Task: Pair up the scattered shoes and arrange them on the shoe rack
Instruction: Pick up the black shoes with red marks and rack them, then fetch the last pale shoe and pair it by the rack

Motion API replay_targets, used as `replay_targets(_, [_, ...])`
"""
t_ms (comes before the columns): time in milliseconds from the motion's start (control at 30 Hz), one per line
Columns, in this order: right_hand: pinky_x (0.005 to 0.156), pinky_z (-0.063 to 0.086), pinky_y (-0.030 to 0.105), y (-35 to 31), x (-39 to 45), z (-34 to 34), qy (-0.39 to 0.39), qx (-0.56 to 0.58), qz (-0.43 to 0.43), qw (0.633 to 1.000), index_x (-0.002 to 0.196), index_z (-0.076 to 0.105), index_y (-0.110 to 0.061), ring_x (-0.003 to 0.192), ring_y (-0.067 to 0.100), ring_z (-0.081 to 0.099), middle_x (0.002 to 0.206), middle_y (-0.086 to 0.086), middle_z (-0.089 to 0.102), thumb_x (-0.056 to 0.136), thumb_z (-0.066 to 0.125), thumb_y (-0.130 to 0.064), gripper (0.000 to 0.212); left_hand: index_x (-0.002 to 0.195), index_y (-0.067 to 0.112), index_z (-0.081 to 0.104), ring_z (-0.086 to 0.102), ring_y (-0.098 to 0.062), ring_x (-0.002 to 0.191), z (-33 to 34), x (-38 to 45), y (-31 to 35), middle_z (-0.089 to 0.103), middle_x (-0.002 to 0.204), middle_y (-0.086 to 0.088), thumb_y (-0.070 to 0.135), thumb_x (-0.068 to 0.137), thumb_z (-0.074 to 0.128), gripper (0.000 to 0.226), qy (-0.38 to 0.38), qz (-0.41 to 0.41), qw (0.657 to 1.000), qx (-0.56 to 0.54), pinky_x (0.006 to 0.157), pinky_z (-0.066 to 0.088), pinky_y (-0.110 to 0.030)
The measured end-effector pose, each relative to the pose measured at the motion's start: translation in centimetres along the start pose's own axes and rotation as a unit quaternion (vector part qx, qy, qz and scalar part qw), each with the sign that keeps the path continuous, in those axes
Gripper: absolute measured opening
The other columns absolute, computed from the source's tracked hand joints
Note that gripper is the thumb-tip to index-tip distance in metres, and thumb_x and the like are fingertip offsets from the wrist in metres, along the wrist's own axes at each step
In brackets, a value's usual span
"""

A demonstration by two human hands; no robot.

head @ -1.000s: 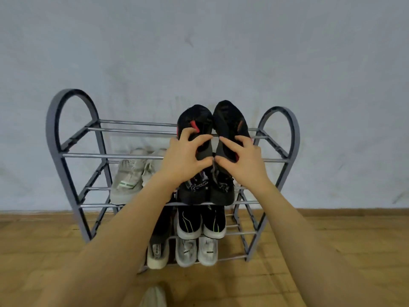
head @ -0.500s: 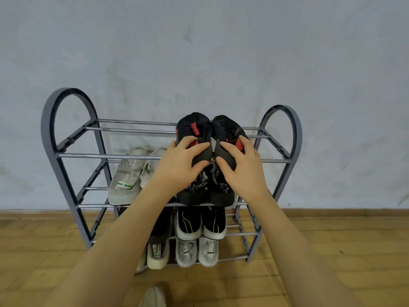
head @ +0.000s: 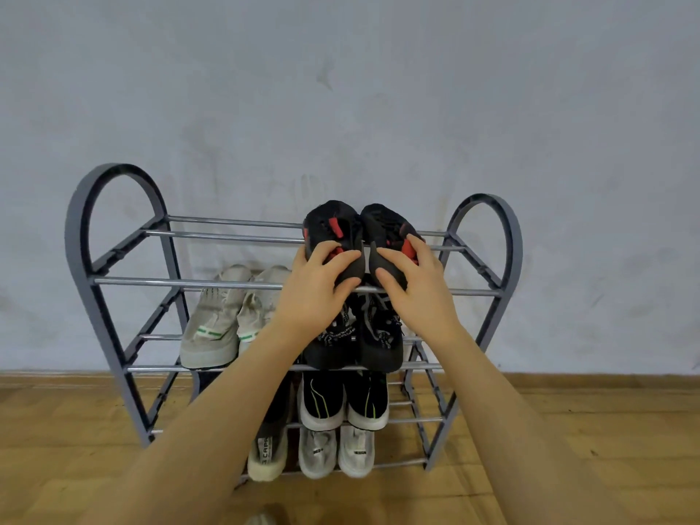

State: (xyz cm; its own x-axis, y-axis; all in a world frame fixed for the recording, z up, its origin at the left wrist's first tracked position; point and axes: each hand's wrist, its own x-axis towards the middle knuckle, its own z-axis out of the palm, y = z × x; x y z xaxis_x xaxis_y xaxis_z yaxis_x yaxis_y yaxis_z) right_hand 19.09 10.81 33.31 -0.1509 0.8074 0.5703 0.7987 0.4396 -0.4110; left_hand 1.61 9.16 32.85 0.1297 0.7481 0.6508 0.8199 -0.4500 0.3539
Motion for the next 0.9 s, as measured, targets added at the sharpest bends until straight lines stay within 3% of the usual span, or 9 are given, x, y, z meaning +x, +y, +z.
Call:
replay_targets(167, [0.107, 0.033, 0.049, -0.1, -0.6, -0.1, 0.003, -0.01, -0.017, 1.0, 0.132, 0.048, -0.033, 0.136, 0.031, 0.023, 0.153, 0.006, 0.022, 0.093, 0.049, -0.036, 0.039, 0.123, 0.019, 0.059, 0.044, -0.038, 0.115, -0.2, -0.6, 0.0, 0.052, 0.126, -0.009, 0.029, 0.085, 0.062, 0.039, 0.014, 0.003, 1.0, -0.005, 0.086, 0.048, -0.049])
replay_targets(400, [0.106, 0.032, 0.052, -0.2, -1.0, 0.1, -0.002, -0.04, -0.004, 0.999, 0.136, 0.041, -0.036, 0.137, 0.035, 0.018, 0.154, 0.009, 0.015, 0.095, 0.044, -0.039, 0.041, 0.136, 0.03, 0.044, 0.033, -0.038, 0.129, -0.6, -0.7, 0.9, 0.037, 0.145, -0.004, 0.034, 0.09, 0.055, 0.047, -0.033, -0.026, 0.997, 0.058, 0.087, 0.046, -0.048])
replay_targets(567, [0.108, 0.027, 0.054, -0.7, -2.3, -0.5, 0.011, -0.054, 0.01, 0.998, 0.141, 0.032, -0.038, 0.137, 0.039, 0.021, 0.156, 0.011, 0.011, 0.096, 0.042, -0.038, 0.046, 0.133, 0.017, 0.049, 0.036, -0.047, 0.127, -0.9, -2.3, 2.1, 0.043, 0.142, -0.013, 0.027, 0.089, 0.053, 0.045, 0.015, 0.02, 0.994, 0.107, 0.09, 0.044, -0.055])
replay_targets(733, [0.104, 0.035, 0.049, 0.9, -7.7, -1.7, 0.042, -0.033, 0.047, 0.997, 0.141, 0.036, -0.03, 0.13, 0.037, 0.034, 0.15, 0.014, 0.027, 0.097, 0.039, -0.038, 0.045, 0.124, 0.011, 0.058, 0.048, -0.036, 0.122, 0.6, -5.4, 4.3, 0.058, 0.126, -0.012, 0.024, 0.087, 0.049, 0.04, 0.041, 0.097, 0.988, 0.115, 0.097, 0.039, -0.049])
replay_targets(900, [0.091, 0.044, 0.044, 5.5, -14.7, -2.5, 0.05, -0.038, 0.091, 0.994, 0.134, 0.048, -0.021, 0.112, 0.035, 0.048, 0.134, 0.012, 0.047, 0.096, 0.042, -0.034, 0.04, 0.122, 0.014, 0.058, 0.05, -0.03, 0.121, 4.7, -9.4, 7.7, 0.058, 0.127, -0.008, 0.031, 0.088, 0.039, 0.043, -0.036, 0.102, 0.991, 0.078, 0.097, 0.037, -0.045])
